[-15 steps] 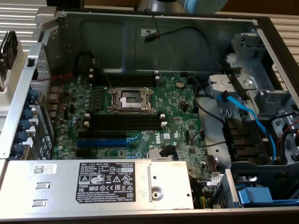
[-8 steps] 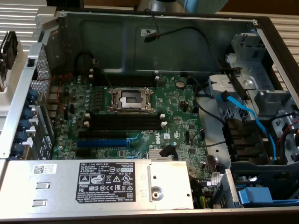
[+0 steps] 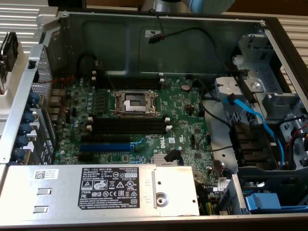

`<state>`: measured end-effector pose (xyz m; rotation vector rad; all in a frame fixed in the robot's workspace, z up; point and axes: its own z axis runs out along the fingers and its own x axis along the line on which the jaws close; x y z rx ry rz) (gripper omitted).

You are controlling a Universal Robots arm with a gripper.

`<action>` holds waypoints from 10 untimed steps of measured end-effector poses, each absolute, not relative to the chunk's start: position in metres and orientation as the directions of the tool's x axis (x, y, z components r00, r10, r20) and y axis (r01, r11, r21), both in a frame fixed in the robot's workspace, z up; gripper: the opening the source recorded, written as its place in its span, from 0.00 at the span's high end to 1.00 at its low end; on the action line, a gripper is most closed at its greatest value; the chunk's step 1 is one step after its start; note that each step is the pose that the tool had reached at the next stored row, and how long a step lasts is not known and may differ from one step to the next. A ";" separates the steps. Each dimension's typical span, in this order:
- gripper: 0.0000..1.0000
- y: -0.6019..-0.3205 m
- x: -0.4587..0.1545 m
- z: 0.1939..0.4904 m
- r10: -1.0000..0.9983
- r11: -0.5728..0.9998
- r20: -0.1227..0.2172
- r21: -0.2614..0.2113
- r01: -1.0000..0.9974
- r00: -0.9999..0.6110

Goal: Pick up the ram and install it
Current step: 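Pick up the ram and move it above insertion slot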

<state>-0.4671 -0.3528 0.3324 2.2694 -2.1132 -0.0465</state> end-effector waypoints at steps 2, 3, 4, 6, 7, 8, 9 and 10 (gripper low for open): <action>0.87 -0.353 -0.467 0.342 -0.997 -0.071 0.007 0.051 -0.996 0.071; 0.87 -0.353 -0.466 0.345 -0.997 -0.071 0.007 0.052 -0.996 0.071; 0.87 -0.353 -0.464 0.349 -0.997 -0.071 0.007 0.054 -0.996 0.071; 0.87 -0.353 -0.459 0.355 -0.997 -0.071 0.007 0.060 -0.996 0.071; 0.87 -0.353 -0.456 0.358 -0.997 -0.071 0.007 0.065 -0.995 0.071; 0.87 -0.354 -0.453 0.360 -0.997 -0.071 0.006 0.070 -0.995 0.071; 0.87 -0.355 -0.451 0.363 -0.997 -0.071 0.006 0.076 -0.995 0.071; 0.87 -0.355 -0.448 0.365 -0.997 -0.071 0.005 0.081 -0.994 0.071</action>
